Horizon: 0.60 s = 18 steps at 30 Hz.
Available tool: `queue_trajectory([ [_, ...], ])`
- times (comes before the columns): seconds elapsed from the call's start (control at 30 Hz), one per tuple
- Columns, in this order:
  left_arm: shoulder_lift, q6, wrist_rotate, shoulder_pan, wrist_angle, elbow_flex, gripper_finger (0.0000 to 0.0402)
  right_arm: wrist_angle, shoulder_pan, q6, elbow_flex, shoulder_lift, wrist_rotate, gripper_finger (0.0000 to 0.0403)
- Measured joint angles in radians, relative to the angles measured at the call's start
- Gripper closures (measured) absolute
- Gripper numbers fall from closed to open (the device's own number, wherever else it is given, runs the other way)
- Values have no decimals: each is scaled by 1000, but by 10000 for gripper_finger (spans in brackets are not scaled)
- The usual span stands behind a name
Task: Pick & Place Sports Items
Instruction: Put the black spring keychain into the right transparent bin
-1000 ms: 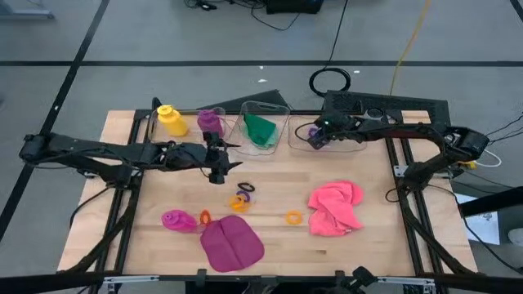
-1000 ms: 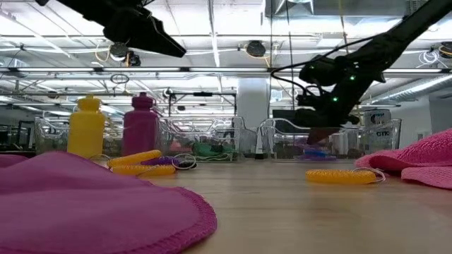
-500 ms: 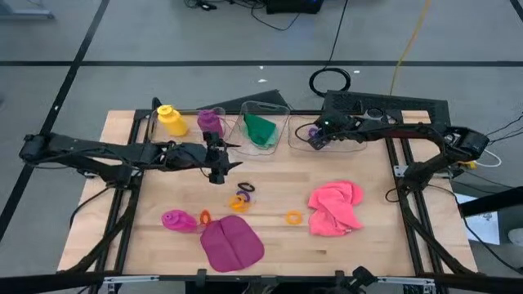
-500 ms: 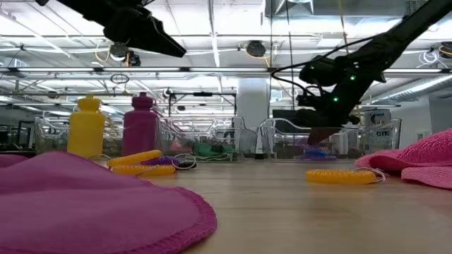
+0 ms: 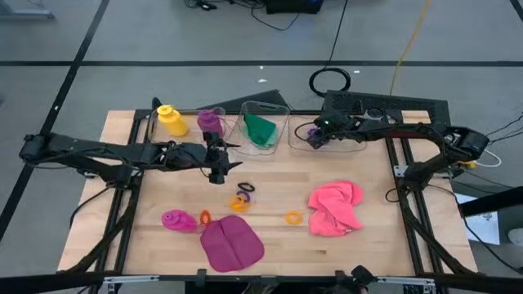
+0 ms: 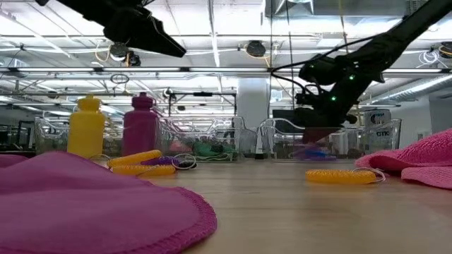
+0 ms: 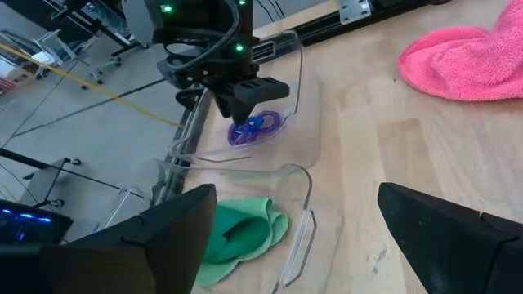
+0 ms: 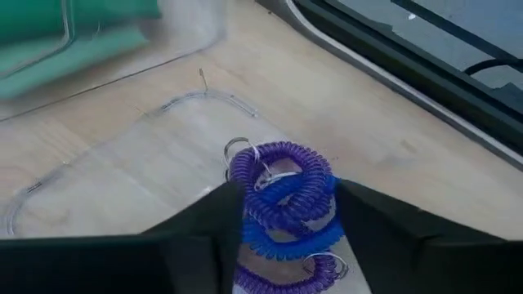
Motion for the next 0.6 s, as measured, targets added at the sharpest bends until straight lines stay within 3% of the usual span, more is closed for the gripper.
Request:
queue_trajectory([
  [0.27,0,3,0,0,0,0,117,50,0,-42,0,-8,0,218],
  [0.6,0,2,0,0,0,0,117,122,36,-49,0,-114,-2,199],
])
